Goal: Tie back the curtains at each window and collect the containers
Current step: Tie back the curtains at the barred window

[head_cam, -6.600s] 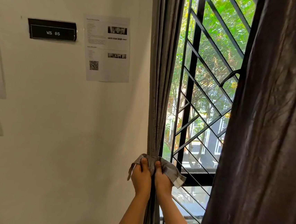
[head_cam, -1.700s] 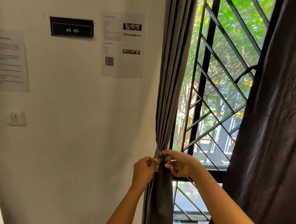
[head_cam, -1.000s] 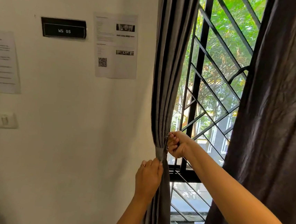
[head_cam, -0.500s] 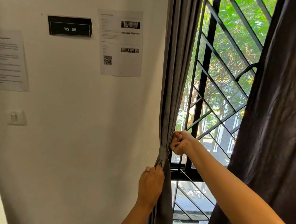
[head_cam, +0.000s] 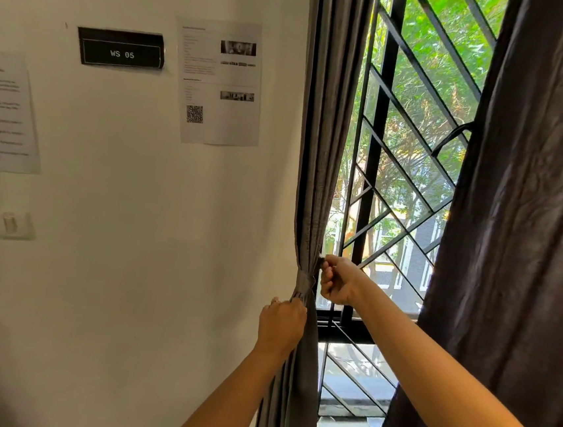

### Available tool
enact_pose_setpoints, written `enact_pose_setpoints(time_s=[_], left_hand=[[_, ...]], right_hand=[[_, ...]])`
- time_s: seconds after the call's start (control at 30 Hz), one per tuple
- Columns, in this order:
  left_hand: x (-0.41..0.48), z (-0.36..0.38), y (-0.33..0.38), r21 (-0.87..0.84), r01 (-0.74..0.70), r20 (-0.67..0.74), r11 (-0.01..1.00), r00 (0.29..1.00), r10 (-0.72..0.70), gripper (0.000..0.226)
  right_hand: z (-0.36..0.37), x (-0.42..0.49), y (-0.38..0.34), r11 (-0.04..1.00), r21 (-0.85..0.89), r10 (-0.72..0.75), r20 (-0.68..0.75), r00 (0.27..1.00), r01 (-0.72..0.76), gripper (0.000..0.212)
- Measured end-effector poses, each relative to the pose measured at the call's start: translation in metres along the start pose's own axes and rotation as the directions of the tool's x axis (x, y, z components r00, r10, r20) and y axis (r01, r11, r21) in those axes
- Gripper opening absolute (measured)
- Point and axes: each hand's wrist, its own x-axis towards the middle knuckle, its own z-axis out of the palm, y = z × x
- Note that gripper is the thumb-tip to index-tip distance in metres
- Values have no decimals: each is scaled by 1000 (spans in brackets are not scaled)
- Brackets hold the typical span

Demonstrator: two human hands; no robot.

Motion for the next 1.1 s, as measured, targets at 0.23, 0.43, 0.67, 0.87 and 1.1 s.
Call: enact_pose_setpoints(time_s=[0.23, 0.43, 0.67, 0.87, 1.1], left_hand=[[18, 2, 2, -22, 132, 76, 991, 989, -130, 31], [26, 12, 5, -34, 227, 117, 973, 968, -222, 31], [48, 14, 35, 80, 244, -9, 966, 970, -244, 49], [83, 13, 90, 33, 235, -62, 972, 971, -232, 41], [122, 26, 189, -38, 189, -91, 981, 977, -192, 49]], right_hand=[[-22, 1, 3, 978, -198, -70, -56, 996, 58, 37], [-51, 6, 1, 974, -223, -68, -86, 994, 47, 34], [-85, 12, -19, 960, -275, -66, -65, 996, 45, 30], [-129, 17, -53, 953, -301, -59, -61, 996, 38, 37], [-213, 0, -106, 939, -331, -136, -103, 985, 95, 31]])
